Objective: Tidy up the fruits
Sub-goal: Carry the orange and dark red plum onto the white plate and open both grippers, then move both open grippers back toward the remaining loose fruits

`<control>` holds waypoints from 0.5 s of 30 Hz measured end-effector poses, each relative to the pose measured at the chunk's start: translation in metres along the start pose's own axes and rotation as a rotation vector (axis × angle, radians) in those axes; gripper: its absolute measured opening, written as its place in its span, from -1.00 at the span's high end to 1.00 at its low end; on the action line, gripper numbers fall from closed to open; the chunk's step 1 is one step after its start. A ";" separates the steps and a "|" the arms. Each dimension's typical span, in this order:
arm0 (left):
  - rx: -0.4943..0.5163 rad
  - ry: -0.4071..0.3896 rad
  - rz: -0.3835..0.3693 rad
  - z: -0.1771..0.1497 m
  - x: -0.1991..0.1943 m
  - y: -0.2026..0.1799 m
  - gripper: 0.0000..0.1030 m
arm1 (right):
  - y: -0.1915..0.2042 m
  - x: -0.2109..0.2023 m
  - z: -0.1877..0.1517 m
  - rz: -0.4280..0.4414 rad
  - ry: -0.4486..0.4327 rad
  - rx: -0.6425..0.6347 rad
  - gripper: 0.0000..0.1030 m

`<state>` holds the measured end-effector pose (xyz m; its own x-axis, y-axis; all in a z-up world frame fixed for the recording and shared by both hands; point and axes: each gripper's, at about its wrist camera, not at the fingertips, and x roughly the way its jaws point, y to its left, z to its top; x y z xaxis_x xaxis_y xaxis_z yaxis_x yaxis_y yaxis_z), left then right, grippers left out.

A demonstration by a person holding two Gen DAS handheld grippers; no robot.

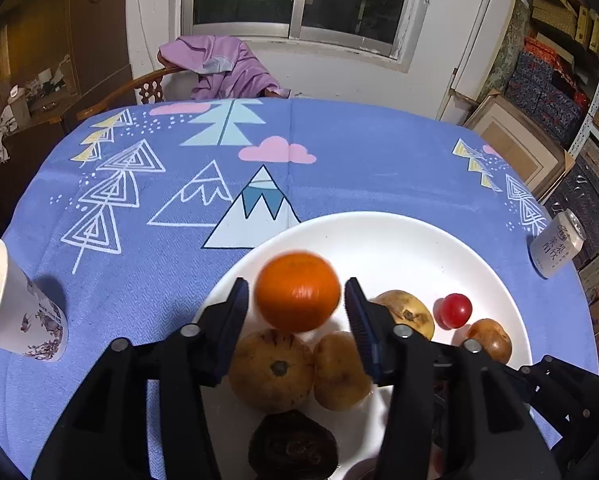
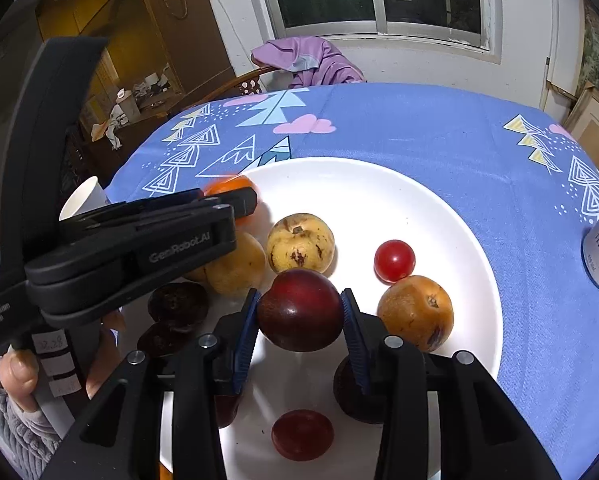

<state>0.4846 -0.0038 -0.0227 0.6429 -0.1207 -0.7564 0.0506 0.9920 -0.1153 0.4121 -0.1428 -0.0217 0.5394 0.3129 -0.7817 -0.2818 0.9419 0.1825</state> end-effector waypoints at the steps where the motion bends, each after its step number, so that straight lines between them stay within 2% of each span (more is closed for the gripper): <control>1: 0.002 -0.019 0.011 0.000 -0.003 -0.001 -0.20 | -0.001 0.000 0.000 0.002 0.001 0.003 0.19; 3: 0.009 -0.053 0.033 0.000 -0.009 -0.002 -0.32 | -0.002 -0.001 0.001 0.001 -0.002 0.007 0.14; 11: 0.055 -0.186 0.125 -0.004 -0.044 -0.013 -0.32 | -0.004 -0.023 0.006 0.008 -0.058 0.014 0.05; 15: 0.034 -0.234 0.110 -0.012 -0.075 -0.012 -0.33 | -0.003 -0.047 0.006 0.009 -0.100 0.019 0.01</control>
<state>0.4264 -0.0069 0.0274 0.8049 -0.0048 -0.5933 -0.0060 0.9998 -0.0162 0.3924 -0.1593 0.0184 0.6140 0.3313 -0.7164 -0.2722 0.9408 0.2017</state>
